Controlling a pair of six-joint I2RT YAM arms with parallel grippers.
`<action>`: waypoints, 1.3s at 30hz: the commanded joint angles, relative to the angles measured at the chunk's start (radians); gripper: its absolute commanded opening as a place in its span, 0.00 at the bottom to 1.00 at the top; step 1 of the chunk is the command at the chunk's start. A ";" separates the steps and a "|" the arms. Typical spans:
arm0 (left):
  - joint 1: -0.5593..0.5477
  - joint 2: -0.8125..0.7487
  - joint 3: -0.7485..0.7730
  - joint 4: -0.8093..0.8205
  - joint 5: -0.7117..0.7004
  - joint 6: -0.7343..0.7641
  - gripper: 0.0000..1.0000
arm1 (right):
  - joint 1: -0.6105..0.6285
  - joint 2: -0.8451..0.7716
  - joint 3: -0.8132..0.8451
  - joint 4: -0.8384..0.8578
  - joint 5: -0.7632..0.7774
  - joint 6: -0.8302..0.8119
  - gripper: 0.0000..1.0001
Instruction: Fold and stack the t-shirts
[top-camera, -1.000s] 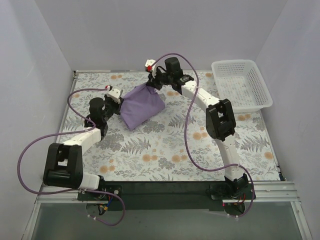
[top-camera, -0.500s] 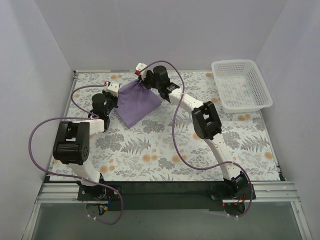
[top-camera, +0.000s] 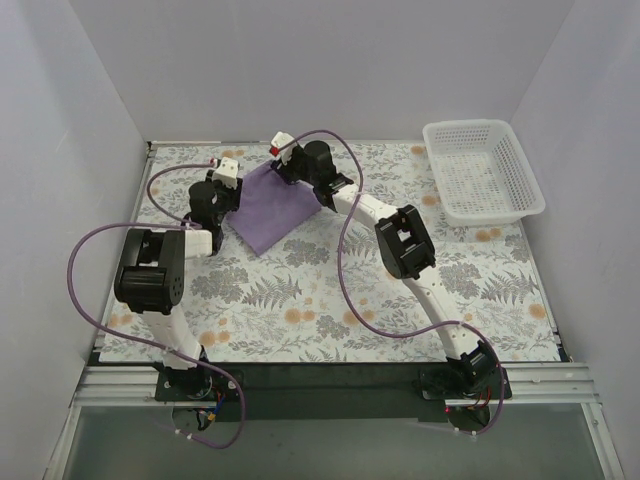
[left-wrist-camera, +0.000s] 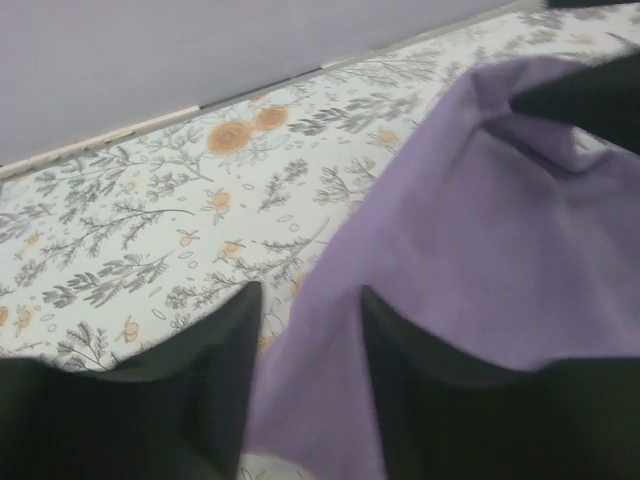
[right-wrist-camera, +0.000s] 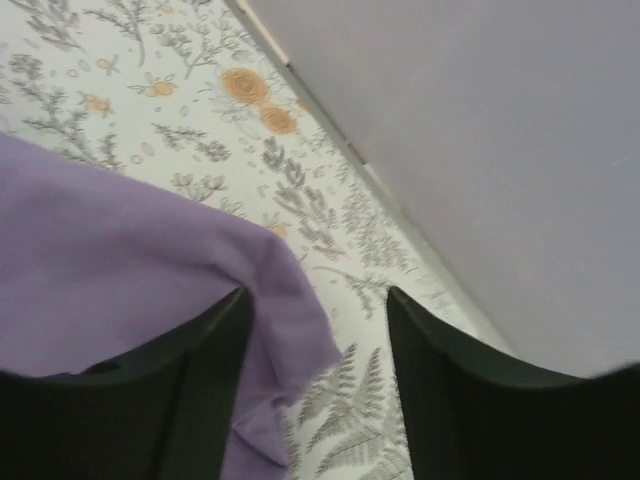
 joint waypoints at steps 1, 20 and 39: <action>0.011 0.047 0.136 -0.076 -0.175 -0.049 0.49 | 0.004 0.010 0.086 0.107 0.086 -0.009 0.67; 0.071 -0.275 -0.079 -0.655 0.149 -0.966 0.81 | -0.234 -0.681 -0.678 -0.782 -0.885 -0.138 0.72; 0.198 0.152 0.426 -1.050 -0.188 -0.715 0.05 | -0.334 -0.996 -1.086 -0.779 -0.836 -0.184 0.72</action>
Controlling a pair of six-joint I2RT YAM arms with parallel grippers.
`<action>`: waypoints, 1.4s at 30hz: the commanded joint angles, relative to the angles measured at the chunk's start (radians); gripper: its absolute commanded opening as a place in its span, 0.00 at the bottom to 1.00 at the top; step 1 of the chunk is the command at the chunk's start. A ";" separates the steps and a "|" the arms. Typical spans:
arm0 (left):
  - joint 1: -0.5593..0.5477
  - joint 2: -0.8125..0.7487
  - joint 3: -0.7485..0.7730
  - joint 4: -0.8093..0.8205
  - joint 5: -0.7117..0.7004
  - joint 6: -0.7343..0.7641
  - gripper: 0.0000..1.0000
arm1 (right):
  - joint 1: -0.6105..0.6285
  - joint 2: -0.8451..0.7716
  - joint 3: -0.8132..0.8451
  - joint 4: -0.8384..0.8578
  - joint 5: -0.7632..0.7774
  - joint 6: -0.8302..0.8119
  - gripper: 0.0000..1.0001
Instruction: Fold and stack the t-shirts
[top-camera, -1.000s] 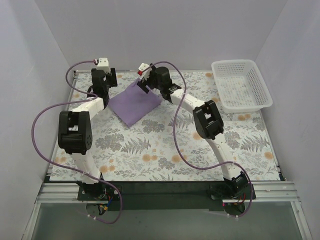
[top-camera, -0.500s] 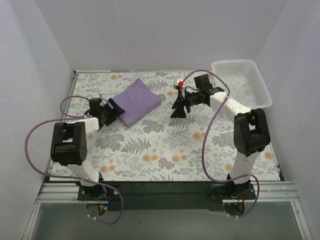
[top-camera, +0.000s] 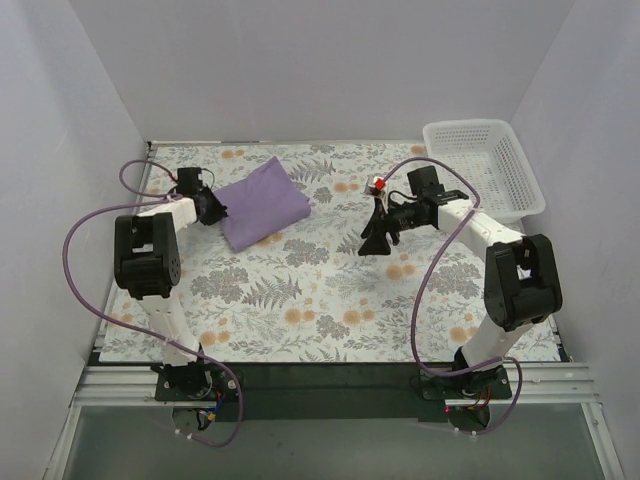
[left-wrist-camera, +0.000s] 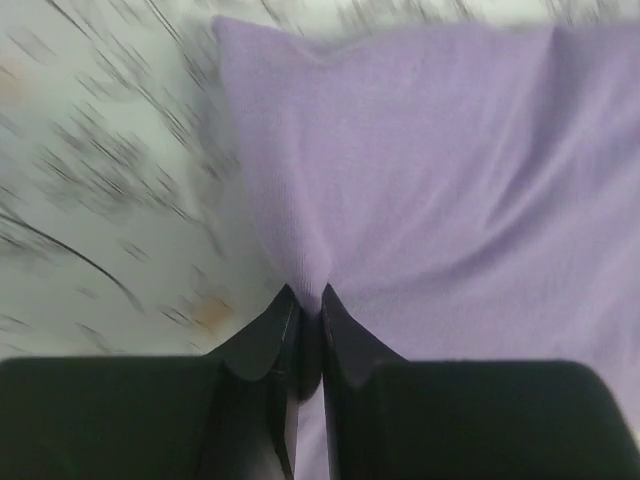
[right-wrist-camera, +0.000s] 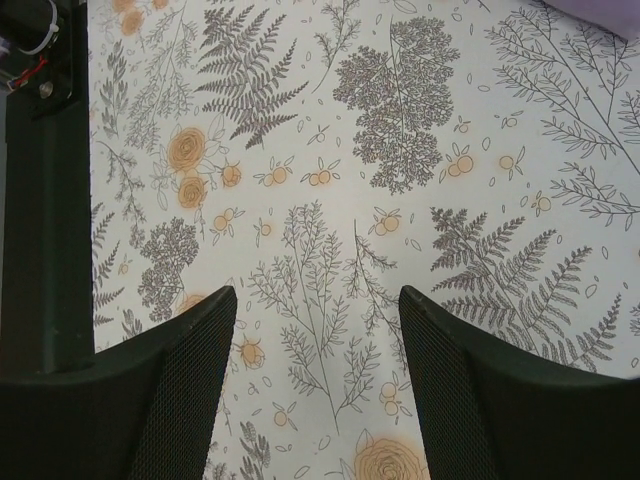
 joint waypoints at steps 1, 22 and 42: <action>0.101 0.034 0.168 -0.169 -0.211 0.192 0.05 | -0.005 -0.062 -0.030 0.000 -0.012 -0.023 0.72; 0.063 -0.078 0.393 -0.252 0.260 0.246 0.67 | -0.026 -0.140 -0.116 0.004 0.137 -0.089 0.72; -0.325 0.298 0.503 -0.498 -0.625 0.197 0.44 | -0.092 -0.134 -0.139 0.002 0.115 -0.092 0.73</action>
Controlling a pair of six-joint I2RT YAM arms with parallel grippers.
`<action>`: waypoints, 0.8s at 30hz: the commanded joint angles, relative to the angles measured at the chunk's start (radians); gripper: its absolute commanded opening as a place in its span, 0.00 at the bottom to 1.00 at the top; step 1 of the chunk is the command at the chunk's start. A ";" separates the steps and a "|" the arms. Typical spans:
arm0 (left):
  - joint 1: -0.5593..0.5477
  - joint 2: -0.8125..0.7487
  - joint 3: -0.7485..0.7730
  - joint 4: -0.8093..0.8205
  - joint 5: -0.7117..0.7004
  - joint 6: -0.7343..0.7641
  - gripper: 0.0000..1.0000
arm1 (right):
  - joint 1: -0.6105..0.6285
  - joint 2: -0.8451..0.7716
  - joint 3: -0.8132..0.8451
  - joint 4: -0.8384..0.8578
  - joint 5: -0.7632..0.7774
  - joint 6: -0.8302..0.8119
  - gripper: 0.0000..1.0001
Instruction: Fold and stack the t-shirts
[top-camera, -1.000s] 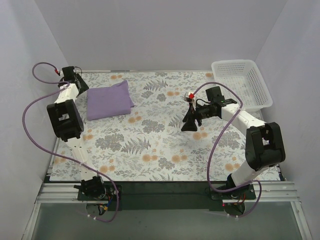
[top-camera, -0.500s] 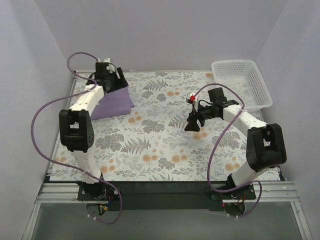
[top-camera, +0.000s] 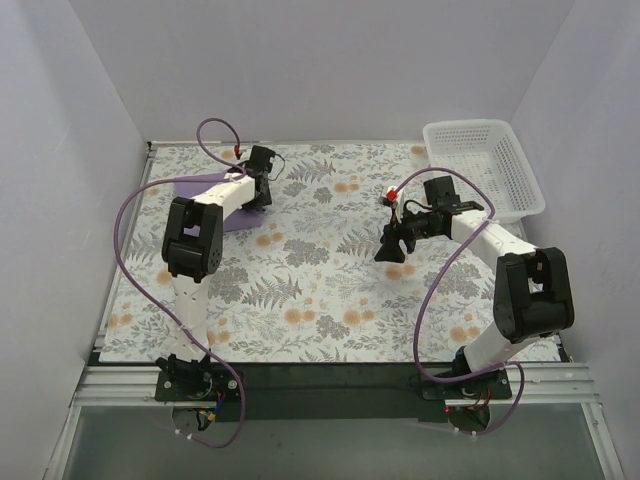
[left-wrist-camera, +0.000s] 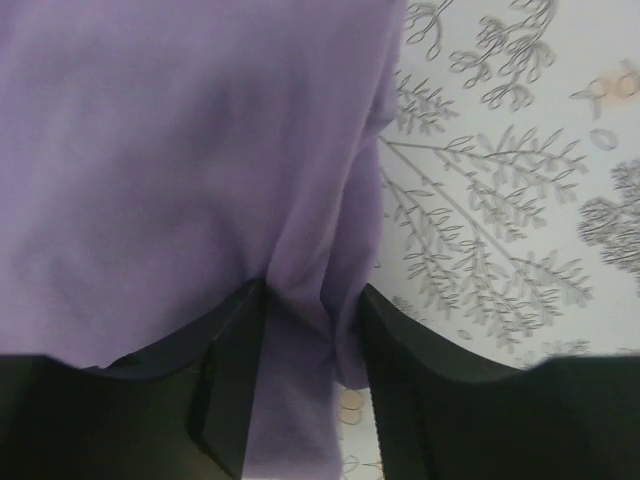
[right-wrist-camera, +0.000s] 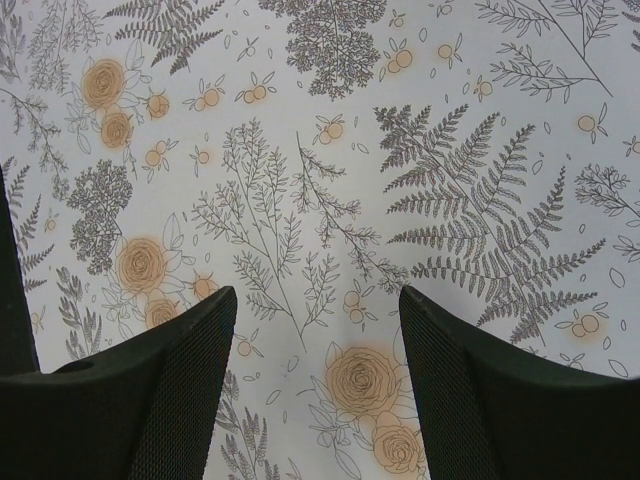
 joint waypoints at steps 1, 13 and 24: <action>0.007 0.018 -0.033 -0.078 -0.138 0.031 0.39 | -0.009 -0.022 -0.002 -0.003 -0.024 -0.013 0.73; 0.027 -0.163 -0.278 0.101 -0.215 0.301 0.17 | -0.012 -0.022 -0.002 -0.003 -0.030 -0.013 0.72; 0.127 -0.321 -0.307 0.117 0.134 0.405 0.39 | -0.014 -0.022 -0.001 -0.013 -0.037 -0.016 0.73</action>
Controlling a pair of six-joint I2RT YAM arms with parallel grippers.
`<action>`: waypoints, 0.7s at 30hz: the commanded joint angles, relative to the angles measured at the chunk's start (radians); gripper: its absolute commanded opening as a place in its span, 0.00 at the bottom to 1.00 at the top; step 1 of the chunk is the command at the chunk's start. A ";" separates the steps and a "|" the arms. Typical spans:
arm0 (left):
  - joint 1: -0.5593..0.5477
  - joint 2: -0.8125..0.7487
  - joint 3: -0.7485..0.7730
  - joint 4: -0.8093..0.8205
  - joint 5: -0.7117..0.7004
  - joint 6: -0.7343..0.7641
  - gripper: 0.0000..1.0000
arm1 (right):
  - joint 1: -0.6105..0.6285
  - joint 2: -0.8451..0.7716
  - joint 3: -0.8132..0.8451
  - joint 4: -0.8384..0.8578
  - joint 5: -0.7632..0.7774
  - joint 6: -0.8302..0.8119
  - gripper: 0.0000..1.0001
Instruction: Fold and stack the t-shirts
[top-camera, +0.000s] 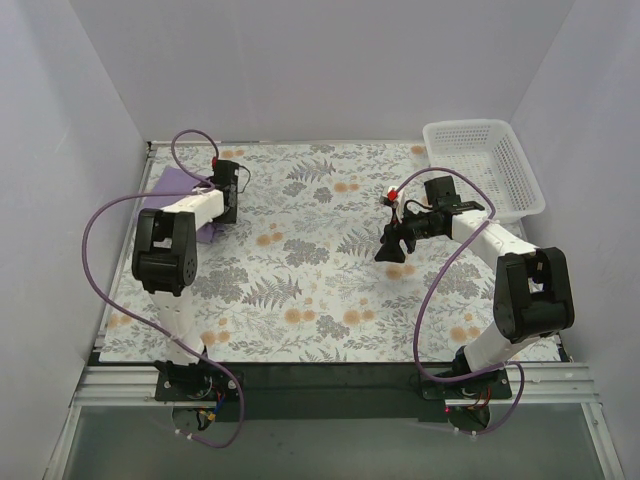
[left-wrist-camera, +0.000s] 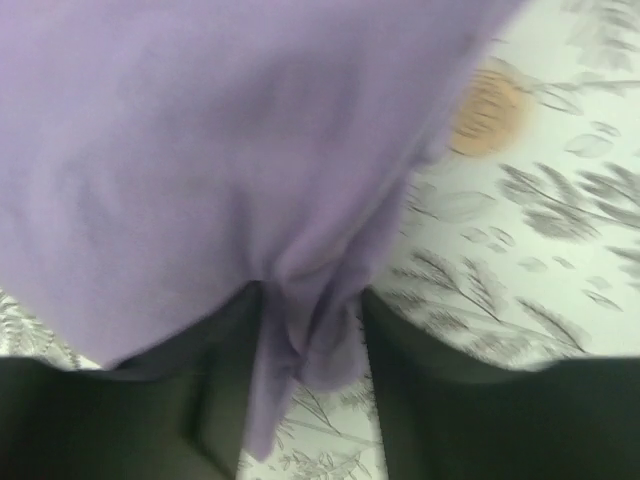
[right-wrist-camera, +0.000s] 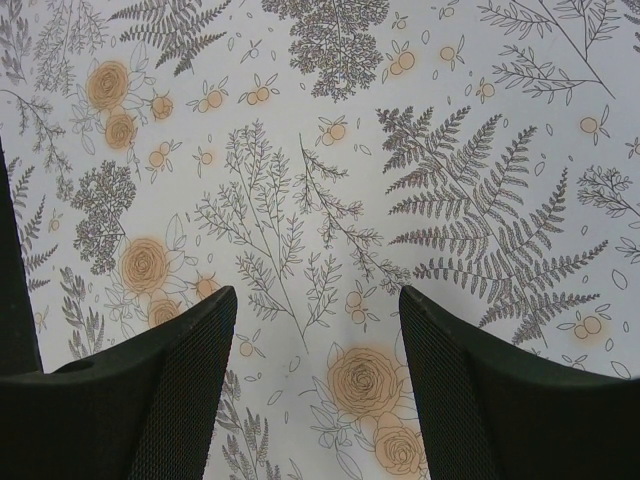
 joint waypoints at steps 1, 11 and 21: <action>-0.015 -0.144 0.031 -0.040 0.247 0.011 0.48 | -0.007 -0.022 0.003 -0.014 -0.023 -0.014 0.73; 0.017 -0.460 -0.174 0.060 0.325 -0.090 0.48 | -0.015 -0.012 0.003 -0.019 -0.018 -0.020 0.73; 0.098 -0.117 0.088 -0.039 0.505 -0.132 0.27 | -0.016 0.003 0.005 -0.023 -0.011 -0.020 0.73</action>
